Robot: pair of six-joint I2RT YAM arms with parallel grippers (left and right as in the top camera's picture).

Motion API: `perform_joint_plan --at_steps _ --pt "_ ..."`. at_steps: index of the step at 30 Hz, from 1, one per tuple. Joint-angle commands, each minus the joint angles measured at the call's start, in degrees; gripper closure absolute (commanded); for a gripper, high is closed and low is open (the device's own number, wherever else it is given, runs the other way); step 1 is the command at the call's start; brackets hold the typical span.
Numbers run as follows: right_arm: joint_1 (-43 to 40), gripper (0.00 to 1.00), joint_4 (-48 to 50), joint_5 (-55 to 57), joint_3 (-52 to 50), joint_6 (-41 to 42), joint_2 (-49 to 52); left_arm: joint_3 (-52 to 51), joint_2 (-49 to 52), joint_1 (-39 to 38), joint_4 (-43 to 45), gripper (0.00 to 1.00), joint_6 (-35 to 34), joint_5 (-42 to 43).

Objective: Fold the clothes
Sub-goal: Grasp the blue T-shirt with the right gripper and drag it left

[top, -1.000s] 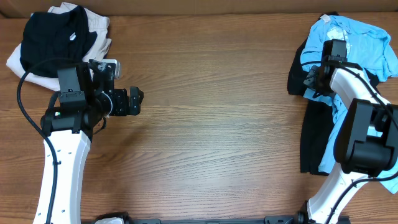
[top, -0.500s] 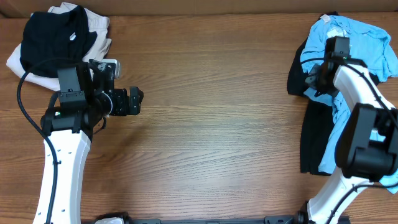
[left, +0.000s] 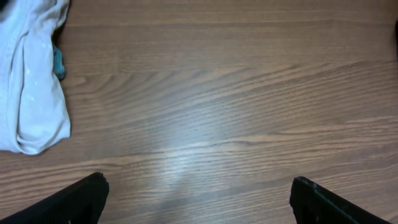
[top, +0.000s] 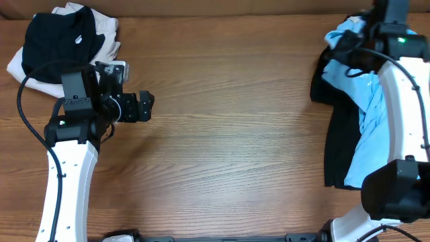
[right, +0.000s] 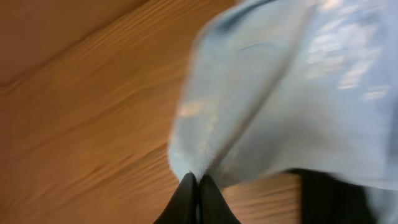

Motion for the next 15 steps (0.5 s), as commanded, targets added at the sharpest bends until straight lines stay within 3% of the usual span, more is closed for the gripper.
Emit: perform_joint_plan --at_steps 1,15 --pt "5.4 0.96 0.8 -7.3 0.7 -0.4 -0.1 1.1 0.4 -0.3 1.1 0.03 0.7 0.4" --pt "27.8 0.96 5.2 -7.2 0.7 1.5 -0.1 3.5 0.4 -0.3 -0.7 0.0 0.7 -11.0"
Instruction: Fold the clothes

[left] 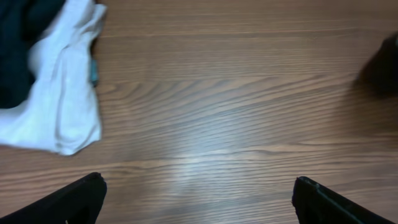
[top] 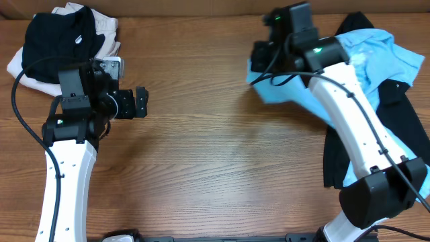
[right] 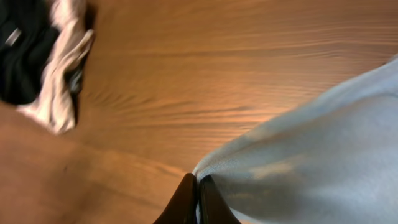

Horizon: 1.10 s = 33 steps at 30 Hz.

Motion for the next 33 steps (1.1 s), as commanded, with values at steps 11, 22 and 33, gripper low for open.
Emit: perform_joint_plan --at_steps 11,22,33 --pt "15.7 0.96 1.0 -1.8 0.7 0.5 -0.2 1.8 0.4 0.9 0.0 0.0 0.7 -8.3" --pt "23.4 0.96 1.0 -1.8 0.7 0.5 -0.2 1.8 0.4 3.4 0.0 0.0 0.5 -8.1" --pt "24.5 0.96 0.1 -2.3 0.7 0.5 -0.2 1.8 0.4 3.4 0.7 0.0 0.5 -8.1"
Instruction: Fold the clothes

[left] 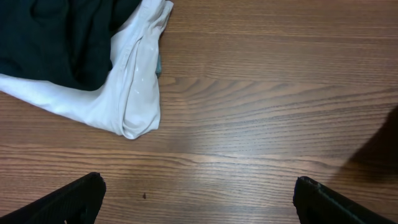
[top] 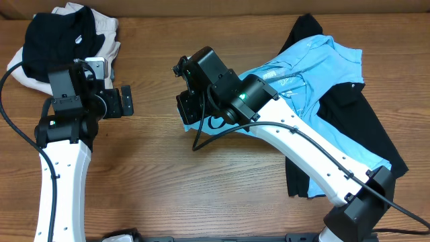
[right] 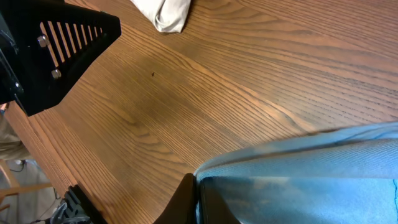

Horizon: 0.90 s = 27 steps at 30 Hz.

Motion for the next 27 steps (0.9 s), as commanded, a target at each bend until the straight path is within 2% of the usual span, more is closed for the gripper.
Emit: perform_joint_plan --at_steps 1,7,12,22,27 --pt "0.5 0.96 -0.1 -1.9 0.7 0.3 -0.2 1.7 0.4 0.2 0.1 0.0 0.6 -0.3" --pt "0.5 0.93 -0.8 -3.2 0.7 0.3 -0.2 1.7 0.4 0.2 -0.2 0.0 0.7 -0.2" --pt "1.4 0.96 0.3 -10.5 0.7 1.2 -0.2 1.7 0.4 0.2 0.4 0.0 2.5 0.1" --pt "15.6 0.96 1.1 -6.6 0.7 -0.5 -0.2 1.7 0.4 0.3 2.0 0.0 3.8 -0.6" --pt "21.6 0.91 -0.2 -6.8 0.7 -5.1 -0.2 1.7 0.4 0.3 2.2 0.0 4.2 -1.9"
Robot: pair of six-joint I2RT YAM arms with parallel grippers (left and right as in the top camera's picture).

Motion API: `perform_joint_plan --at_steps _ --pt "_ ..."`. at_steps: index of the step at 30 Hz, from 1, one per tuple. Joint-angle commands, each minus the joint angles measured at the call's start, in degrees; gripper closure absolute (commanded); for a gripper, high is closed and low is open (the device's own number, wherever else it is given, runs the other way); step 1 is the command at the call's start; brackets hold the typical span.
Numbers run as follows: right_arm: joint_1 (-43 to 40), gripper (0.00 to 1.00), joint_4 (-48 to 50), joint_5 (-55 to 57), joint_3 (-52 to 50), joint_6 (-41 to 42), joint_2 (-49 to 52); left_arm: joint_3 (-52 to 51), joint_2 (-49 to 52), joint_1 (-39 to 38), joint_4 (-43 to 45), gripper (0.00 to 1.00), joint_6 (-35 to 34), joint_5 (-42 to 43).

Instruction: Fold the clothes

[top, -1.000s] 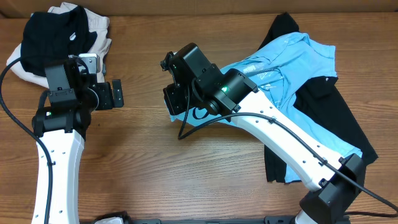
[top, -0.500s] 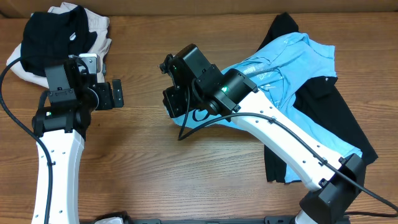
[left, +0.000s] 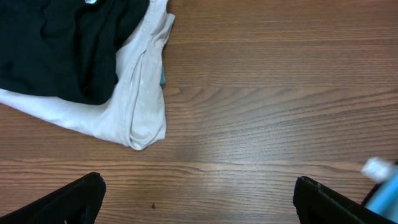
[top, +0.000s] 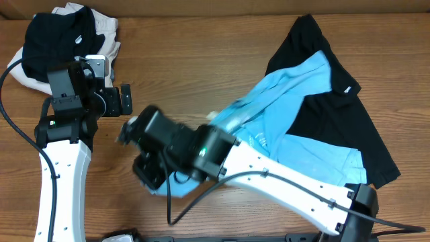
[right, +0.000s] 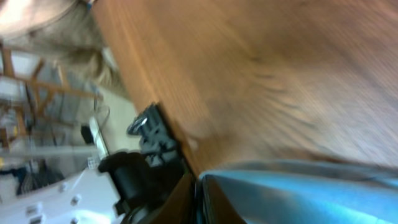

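A light blue shirt (top: 289, 101) stretches slantwise across the table from the right down to the lower left. My right gripper (top: 149, 176) is shut on its edge near the table's front left; in the right wrist view, which is blurred, blue fabric (right: 298, 193) runs out from the pinched jaws of that gripper (right: 198, 186). A black garment (top: 349, 121) lies spread under the shirt at the right. My left gripper (top: 124, 101) stands open and holds nothing, its fingertips (left: 68, 202) wide apart above bare wood.
A pile of black and white clothes (top: 60, 40) sits at the far left corner; its white garment (left: 140, 106) and black garment (left: 56, 50) lie just ahead of the left gripper. A strip of blue (left: 382, 193) shows at the right edge of the left wrist view.
My right gripper, still shut on the blue shirt, has moved from the table's middle to the front left, and the shirt now stretches out longer behind it. The left arm has barely moved.
My right gripper was shut on the blue shirt at the far right over the black garment. It then held the shirt near the back middle, then at the table's centre, now at the front left. The black garment spread out. The left gripper stayed open.
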Motion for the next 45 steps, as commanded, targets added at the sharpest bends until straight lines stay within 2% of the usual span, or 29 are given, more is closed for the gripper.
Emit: perform_joint_plan --at_steps 1,6,11,15,20,26,31,36,45 --pt "3.2 0.89 -0.5 -0.3 0.7 -4.3 -0.2 1.7 0.4 0.3 0.6 0.0 1.3 -1.4" --pt "5.9 0.79 -3.1 2.2 0.7 -6.1 -0.2 1.7 0.4 0.3 1.1 0.0 1.3 -1.4" --pt "2.2 0.53 -5.3 5.7 0.7 -2.4 -1.1 1.7 0.4 0.2 1.0 0.0 1.3 0.6" --pt "-6.6 0.44 -8.2 13.2 0.7 3.5 -4.3 1.7 1.1 -0.6 1.4 0.01 3.0 8.7" --pt "-23.9 0.23 -10.7 19.8 0.7 5.2 -8.7 1.7 6.4 -7.0 4.9 0.01 4.5 11.8" --pt "-46.0 0.2 -11.8 15.6 0.7 2.6 -9.8 1.7 18.9 -20.2 17.0 0.0 5.7 9.2" --pt "-57.4 0.2 -14.2 12.9 0.7 -1.4 -9.8 1.8 28.7 -27.6 28.1 0.0 5.7 8.9" --pt "-63.3 0.21 -18.7 13.1 0.7 -4.2 -9.8 2.8 37.5 -33.2 37.0 0.0 5.5 4.9" --pt "-64.3 0.25 -20.2 13.1 0.7 -5.5 -9.8 8.6 47.5 -35.7 37.7 0.01 4.0 0.4"
